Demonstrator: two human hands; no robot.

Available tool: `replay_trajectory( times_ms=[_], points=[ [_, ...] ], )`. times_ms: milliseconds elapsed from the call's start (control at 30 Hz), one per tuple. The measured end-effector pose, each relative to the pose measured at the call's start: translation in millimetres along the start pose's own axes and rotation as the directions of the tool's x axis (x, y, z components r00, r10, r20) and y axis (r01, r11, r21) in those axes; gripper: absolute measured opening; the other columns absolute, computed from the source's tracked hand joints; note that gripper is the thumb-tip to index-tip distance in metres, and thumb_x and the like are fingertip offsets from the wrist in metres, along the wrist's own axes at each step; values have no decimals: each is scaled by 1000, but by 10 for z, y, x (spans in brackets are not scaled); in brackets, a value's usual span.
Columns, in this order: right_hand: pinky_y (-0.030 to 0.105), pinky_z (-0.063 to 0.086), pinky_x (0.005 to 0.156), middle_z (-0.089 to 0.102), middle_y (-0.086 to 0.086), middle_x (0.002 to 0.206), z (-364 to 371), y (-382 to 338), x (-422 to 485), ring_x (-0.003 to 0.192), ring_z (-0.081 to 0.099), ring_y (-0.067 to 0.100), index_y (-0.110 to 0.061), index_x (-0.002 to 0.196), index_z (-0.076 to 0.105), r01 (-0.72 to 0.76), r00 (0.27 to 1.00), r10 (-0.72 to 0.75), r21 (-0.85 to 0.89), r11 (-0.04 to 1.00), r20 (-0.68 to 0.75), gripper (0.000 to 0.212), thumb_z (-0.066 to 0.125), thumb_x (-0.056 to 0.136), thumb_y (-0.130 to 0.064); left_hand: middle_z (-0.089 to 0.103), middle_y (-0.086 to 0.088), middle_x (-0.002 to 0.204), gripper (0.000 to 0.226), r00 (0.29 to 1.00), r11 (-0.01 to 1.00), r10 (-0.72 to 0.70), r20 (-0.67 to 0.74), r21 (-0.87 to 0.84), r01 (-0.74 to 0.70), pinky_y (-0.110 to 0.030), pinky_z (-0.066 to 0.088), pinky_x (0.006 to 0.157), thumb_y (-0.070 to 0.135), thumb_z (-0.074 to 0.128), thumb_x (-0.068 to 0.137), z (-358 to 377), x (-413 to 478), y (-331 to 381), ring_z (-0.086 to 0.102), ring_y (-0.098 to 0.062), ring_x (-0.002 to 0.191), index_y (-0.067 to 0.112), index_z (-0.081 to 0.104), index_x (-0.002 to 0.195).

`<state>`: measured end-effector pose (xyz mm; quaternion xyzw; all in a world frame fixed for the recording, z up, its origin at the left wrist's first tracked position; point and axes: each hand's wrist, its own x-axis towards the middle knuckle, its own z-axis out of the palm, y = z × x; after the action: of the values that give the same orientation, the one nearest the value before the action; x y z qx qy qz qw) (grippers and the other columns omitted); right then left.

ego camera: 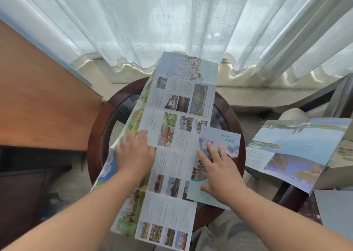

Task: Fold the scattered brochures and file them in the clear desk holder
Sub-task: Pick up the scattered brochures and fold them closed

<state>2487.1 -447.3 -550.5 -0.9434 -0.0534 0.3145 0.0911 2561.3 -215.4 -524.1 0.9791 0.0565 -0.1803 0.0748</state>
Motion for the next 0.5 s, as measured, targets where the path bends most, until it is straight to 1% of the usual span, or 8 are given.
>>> replay_trajectory(
  times_ms=[100,167,200,267,300,333,400,500],
  points=[
    [54,13,120,-23,-2,161,21,-126,-7,149,-13,34,-41,150,-14,-2,996,-4,67,998,85,111,71,80,-53,54,-12,128,54,963,969,-237,132,-34,243,-48,36,95,39,53,88,-92,111,-117,46,-36,116,17,41,136],
    [54,13,120,-25,-2,161,35,-165,-15,149,-14,34,-42,151,-13,-15,993,7,73,997,116,110,70,80,-54,58,-10,123,48,913,910,-333,236,-174,376,-45,38,97,39,53,89,-98,136,-115,49,-36,115,16,45,130],
    [54,13,120,-23,-2,162,29,-173,-15,149,-14,33,-41,151,-12,-23,992,13,81,996,123,110,70,79,-55,61,-9,116,39,899,875,-349,264,-250,414,-42,41,95,35,53,89,-104,139,-104,52,-34,109,16,52,122],
    [53,14,120,-18,-3,163,-10,-167,-16,149,-13,30,-40,153,-6,-42,991,27,115,992,130,108,71,79,-56,62,-8,94,16,907,824,-322,271,-392,409,-33,42,74,24,51,91,-140,139,-78,53,-28,83,12,60,97],
    [52,15,120,-15,-3,163,-39,-158,-14,150,-11,30,-38,153,-3,-50,990,31,134,990,134,107,71,78,-56,58,-8,85,13,923,812,-289,254,-446,377,-31,36,64,19,50,91,-189,127,-54,48,-25,74,10,59,88],
    [51,14,120,-12,-2,164,-75,-151,-11,150,-10,29,-37,154,-1,-59,990,38,150,987,138,107,71,78,-56,55,-9,81,16,940,805,-251,229,-490,334,-32,32,60,16,49,92,-259,113,-30,44,-24,69,6,58,84],
    [50,13,120,-7,0,164,-171,-171,-16,150,-7,30,-35,154,1,-80,989,56,177,981,137,107,71,77,-59,54,-9,77,21,967,795,-187,171,-553,252,-32,31,58,17,48,93,-443,86,15,43,-22,66,0,59,86],
    [48,12,120,-2,0,165,-372,-326,-58,151,-3,26,-36,154,-1,-59,996,41,260,964,77,111,72,74,-62,57,0,69,21,986,760,-112,123,-629,164,-29,32,53,23,50,96,-781,20,82,44,-15,58,11,63,83]
  ],
)
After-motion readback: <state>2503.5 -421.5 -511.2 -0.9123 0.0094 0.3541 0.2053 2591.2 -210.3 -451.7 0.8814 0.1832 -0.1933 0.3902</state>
